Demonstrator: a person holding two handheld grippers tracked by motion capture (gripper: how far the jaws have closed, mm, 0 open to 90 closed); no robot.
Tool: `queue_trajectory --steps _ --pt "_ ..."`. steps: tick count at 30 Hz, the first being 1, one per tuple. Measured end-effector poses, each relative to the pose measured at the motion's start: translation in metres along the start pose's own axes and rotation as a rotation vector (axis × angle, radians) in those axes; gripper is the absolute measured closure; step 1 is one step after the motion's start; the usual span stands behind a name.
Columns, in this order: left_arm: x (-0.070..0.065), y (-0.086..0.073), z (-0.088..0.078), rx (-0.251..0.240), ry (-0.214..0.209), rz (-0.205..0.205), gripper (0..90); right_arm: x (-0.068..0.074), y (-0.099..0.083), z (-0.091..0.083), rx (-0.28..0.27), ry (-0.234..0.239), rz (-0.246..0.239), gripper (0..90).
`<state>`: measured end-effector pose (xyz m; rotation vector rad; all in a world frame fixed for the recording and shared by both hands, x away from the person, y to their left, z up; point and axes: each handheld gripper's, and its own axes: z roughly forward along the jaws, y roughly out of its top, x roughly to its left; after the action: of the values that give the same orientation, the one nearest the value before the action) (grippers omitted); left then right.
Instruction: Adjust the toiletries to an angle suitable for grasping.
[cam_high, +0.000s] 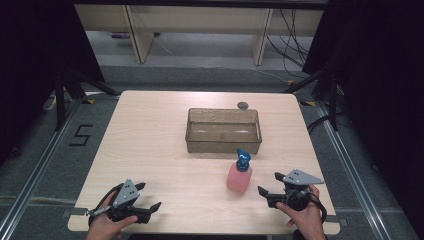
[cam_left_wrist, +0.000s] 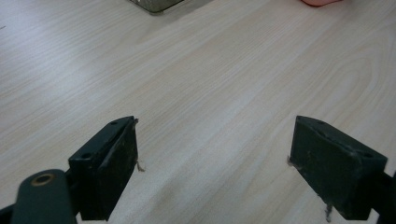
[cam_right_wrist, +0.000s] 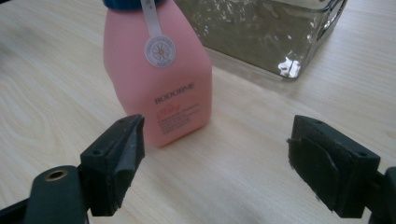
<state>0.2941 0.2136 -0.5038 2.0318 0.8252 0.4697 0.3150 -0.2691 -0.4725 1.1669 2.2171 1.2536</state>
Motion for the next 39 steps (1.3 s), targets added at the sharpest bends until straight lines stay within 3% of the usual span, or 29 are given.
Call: queue_trajectory --steps 3,4,11,12,14,18,19,22,23,24,26,28,31,32,34,36,37,39 --pt "0.0 0.0 0.0 -0.002 -0.003 0.007 14.8 0.001 0.001 0.001 -0.024 0.004 -0.004 19.9" --pt "0.0 0.0 0.0 -0.003 -0.003 0.007 14.8 -0.001 0.002 -0.001 -0.026 -0.001 -0.037 20.1" --pt "0.002 0.0 -0.001 0.002 0.006 0.016 14.8 0.001 0.005 -0.002 -0.069 0.023 -0.032 21.3" --pt "0.002 0.0 -0.001 -0.004 0.001 0.005 14.8 0.003 0.005 -0.002 -0.074 0.036 0.001 22.4" --pt "0.001 0.0 -0.001 -0.004 0.005 0.004 14.8 0.003 0.007 -0.003 -0.096 0.033 -0.036 23.2" --pt "0.001 0.0 -0.001 -0.007 0.004 0.004 14.8 0.006 0.009 -0.003 -0.106 0.05 -0.038 23.3" --pt "0.001 0.0 -0.001 -0.012 0.001 0.0 14.8 0.008 0.01 -0.003 -0.107 0.055 -0.019 23.3" --pt "0.001 0.001 -0.001 -0.02 -0.008 0.006 14.8 0.007 0.012 -0.002 -0.136 0.045 -0.057 23.6" --pt "0.0 0.001 -0.001 -0.026 -0.009 0.004 14.8 0.01 0.012 -0.003 -0.131 0.055 -0.03 23.7" --pt "0.0 0.001 -0.001 -0.028 -0.01 0.002 14.8 0.01 0.013 -0.003 -0.154 0.05 -0.049 24.1" --pt "0.0 0.001 0.0 -0.038 -0.009 -0.005 14.8 0.011 0.014 -0.003 -0.142 0.078 -0.04 24.2" --pt "0.0 0.001 0.0 -0.042 -0.005 -0.007 14.8 0.013 0.015 -0.003 -0.137 0.07 -0.031 24.0" --pt "0.001 0.001 -0.001 -0.037 -0.008 -0.005 14.8 0.014 0.018 -0.001 -0.151 0.072 -0.058 24.0" --pt "0.002 0.001 -0.002 -0.029 -0.007 0.004 14.8 0.016 0.019 -0.001 -0.144 0.084 -0.04 24.0" --pt "0.001 0.001 -0.001 -0.031 -0.006 -0.002 14.8 0.015 0.021 -0.001 -0.143 0.075 -0.073 24.3" --pt "0.002 0.001 -0.001 -0.033 -0.009 -0.004 14.8 0.016 0.021 0.001 -0.156 0.082 -0.07 24.5" --pt "0.002 0.001 -0.001 -0.035 -0.009 -0.004 14.8 0.018 0.022 0.0 -0.135 0.088 -0.052 24.5" --pt "0.002 0.001 0.001 -0.039 -0.01 -0.014 14.8 0.018 0.025 0.001 -0.146 0.085 -0.084 24.5"
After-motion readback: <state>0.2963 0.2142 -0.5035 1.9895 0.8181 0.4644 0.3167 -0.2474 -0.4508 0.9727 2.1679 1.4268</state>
